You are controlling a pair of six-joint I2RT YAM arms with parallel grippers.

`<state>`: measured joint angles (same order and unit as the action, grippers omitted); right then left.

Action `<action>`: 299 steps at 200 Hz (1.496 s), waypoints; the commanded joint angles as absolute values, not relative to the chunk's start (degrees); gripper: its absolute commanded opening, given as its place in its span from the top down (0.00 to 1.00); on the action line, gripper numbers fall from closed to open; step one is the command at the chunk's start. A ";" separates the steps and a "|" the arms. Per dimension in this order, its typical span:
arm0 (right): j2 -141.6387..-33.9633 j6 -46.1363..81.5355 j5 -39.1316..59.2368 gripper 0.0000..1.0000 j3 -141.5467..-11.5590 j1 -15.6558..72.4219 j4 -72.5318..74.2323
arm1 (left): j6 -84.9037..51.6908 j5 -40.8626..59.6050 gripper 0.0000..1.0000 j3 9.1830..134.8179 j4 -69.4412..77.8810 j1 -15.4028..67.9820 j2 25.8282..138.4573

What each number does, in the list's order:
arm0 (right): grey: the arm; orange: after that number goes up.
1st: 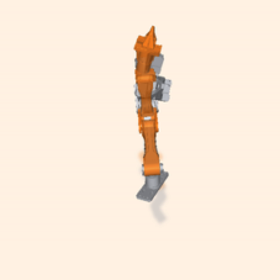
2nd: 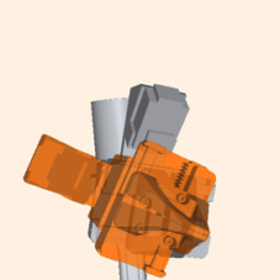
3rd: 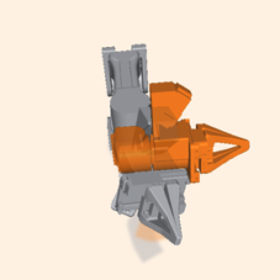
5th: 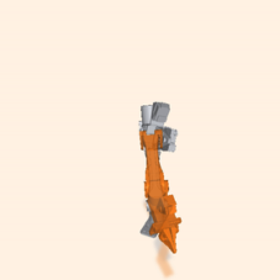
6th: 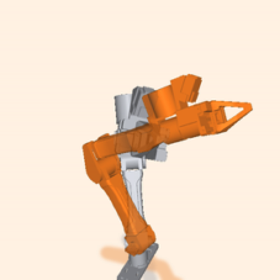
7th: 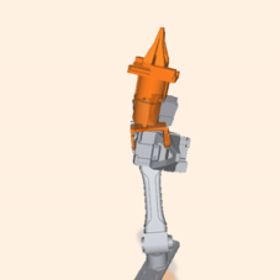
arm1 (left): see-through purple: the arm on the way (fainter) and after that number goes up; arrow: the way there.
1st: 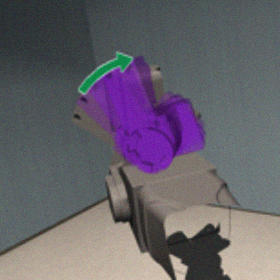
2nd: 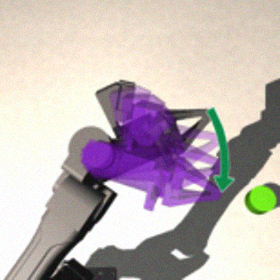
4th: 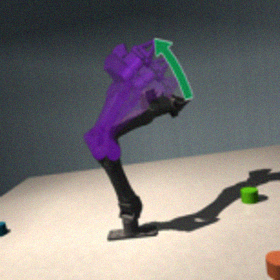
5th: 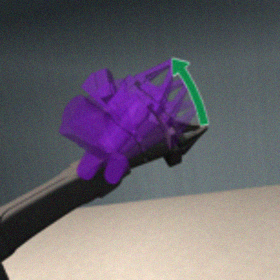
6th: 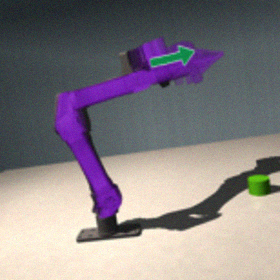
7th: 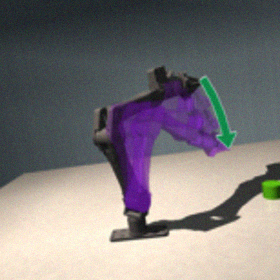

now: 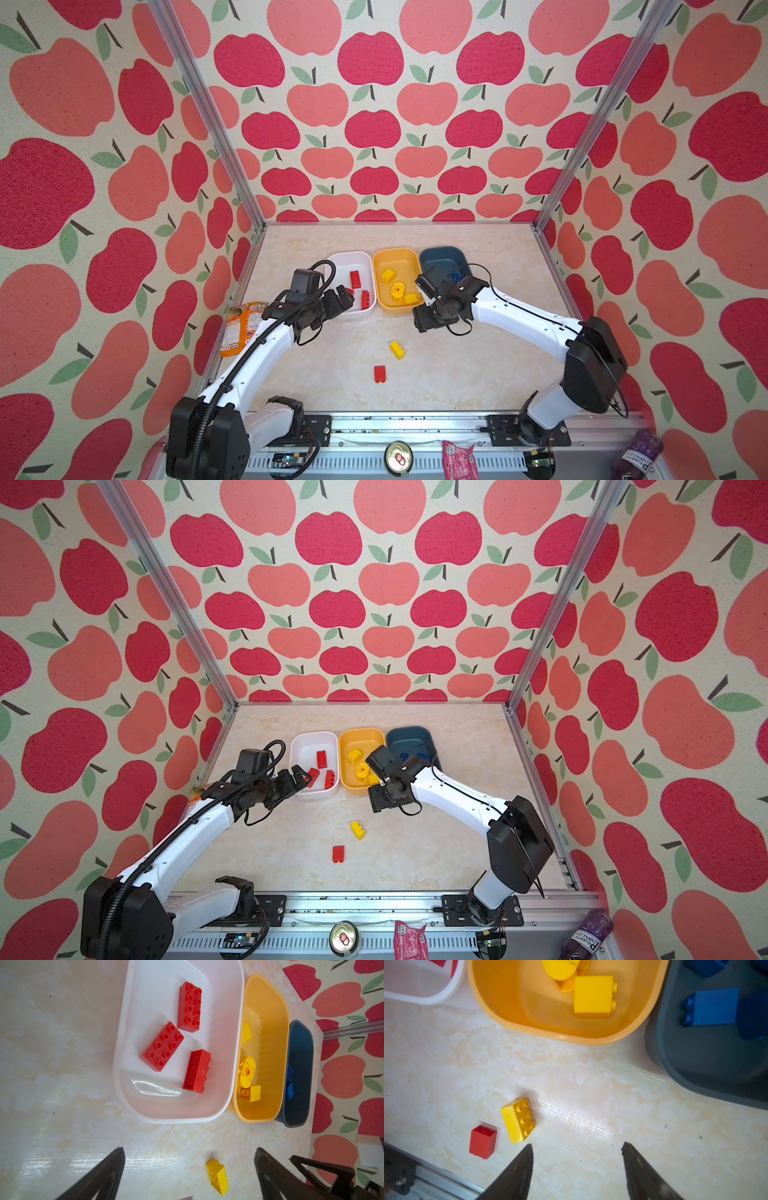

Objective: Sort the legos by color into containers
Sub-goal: 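Raise the right gripper and move it toward the yellow 2x2 brick, then lower the right gripper and grasp the yellow brick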

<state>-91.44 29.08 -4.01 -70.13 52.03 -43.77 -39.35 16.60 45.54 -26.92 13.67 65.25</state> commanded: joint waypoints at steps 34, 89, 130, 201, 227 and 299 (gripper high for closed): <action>-97.62 31.20 -4.39 0.30 -71.51 58.89 -41.16 | -38.34 17.71 0.01 43.36 -27.38 13.80 63.12; -102.19 30.94 -4.38 0.31 -72.69 62.68 -39.76 | -38.49 17.16 0.01 41.86 -29.14 13.63 59.76; -104.09 30.25 -4.57 0.33 -73.11 63.49 -39.20 | -39.02 16.98 0.01 40.79 -29.53 13.57 58.21; -107.53 28.67 -5.05 0.38 -75.74 63.77 -39.68 | -39.72 16.52 0.01 40.30 -30.43 13.62 56.70; -108.71 28.22 -5.37 0.43 -76.88 64.16 -39.91 | -39.98 16.27 0.01 40.08 -30.50 13.67 56.16; -111.82 27.77 -5.89 0.55 -78.49 64.78 -41.31 | -40.56 15.78 0.01 39.81 -31.38 13.62 54.92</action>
<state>-110.52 28.53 -4.69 -76.95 64.40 -39.48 -39.59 16.95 40.42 -29.19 13.65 56.10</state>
